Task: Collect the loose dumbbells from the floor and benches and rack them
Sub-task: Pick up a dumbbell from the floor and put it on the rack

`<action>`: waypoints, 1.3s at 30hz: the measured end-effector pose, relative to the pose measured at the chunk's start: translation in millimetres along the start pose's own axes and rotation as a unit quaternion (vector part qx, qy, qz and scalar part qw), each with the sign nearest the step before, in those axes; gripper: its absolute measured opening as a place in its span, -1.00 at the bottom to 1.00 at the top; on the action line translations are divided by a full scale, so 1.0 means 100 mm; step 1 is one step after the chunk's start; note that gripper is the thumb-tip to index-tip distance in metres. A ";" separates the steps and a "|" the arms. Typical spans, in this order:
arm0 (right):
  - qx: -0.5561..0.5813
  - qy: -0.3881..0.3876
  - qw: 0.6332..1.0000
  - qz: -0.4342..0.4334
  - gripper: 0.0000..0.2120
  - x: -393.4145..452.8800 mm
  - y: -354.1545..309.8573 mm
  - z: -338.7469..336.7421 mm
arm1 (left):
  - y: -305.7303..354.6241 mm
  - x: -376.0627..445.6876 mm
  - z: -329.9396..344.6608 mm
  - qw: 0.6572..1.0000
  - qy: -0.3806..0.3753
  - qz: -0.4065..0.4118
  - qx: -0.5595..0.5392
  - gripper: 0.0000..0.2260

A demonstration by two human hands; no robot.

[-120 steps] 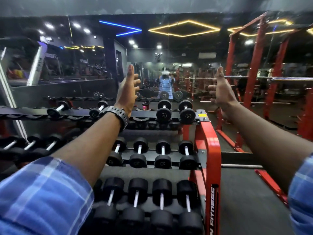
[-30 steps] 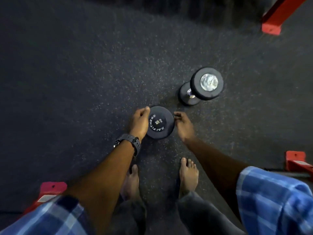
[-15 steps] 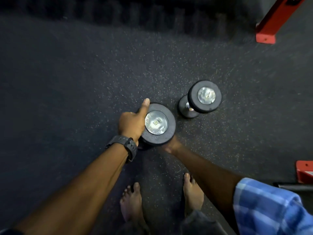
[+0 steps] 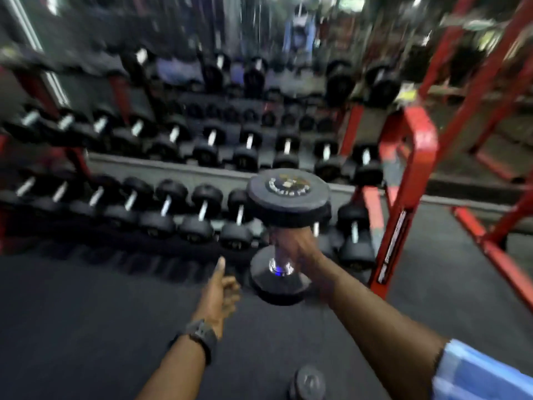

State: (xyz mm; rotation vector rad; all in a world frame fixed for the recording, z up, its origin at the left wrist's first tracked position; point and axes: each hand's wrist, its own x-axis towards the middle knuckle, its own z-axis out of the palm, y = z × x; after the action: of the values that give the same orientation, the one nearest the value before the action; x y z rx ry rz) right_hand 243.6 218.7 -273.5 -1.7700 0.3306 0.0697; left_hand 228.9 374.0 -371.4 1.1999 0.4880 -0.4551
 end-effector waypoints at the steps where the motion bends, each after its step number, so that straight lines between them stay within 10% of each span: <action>1: 0.020 0.018 0.999 -0.034 -0.88 -0.04 -0.49 -0.11 | 0.19 -0.19 0.22 0.995 -0.062 -0.030 -0.071 -0.38; 5: 0.173 0.009 0.965 -0.197 -0.79 -0.54 -2.29 -0.37 | 1.01 -1.14 1.13 0.863 -0.356 0.042 -0.356 -0.13; 8: 0.197 0.026 0.948 -0.249 -0.78 -0.98 -2.93 -0.45 | 1.61 -1.90 1.55 0.803 -0.359 0.093 -0.467 -0.27; 24: 0.214 0.099 0.939 -0.252 -0.76 -1.18 -3.40 -0.41 | 2.16 -2.39 1.49 0.844 -0.327 0.038 -0.424 -0.23; 39: 0.174 0.098 0.952 -0.233 -0.96 1.09 -3.28 -1.04 | 2.68 -0.65 2.59 0.860 -0.284 0.023 -0.424 -0.29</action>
State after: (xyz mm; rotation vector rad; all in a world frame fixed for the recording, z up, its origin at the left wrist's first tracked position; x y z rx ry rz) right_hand 418.9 160.0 36.2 -1.4631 0.0516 -0.4778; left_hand 359.6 211.9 -55.6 0.1902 0.1014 -0.4544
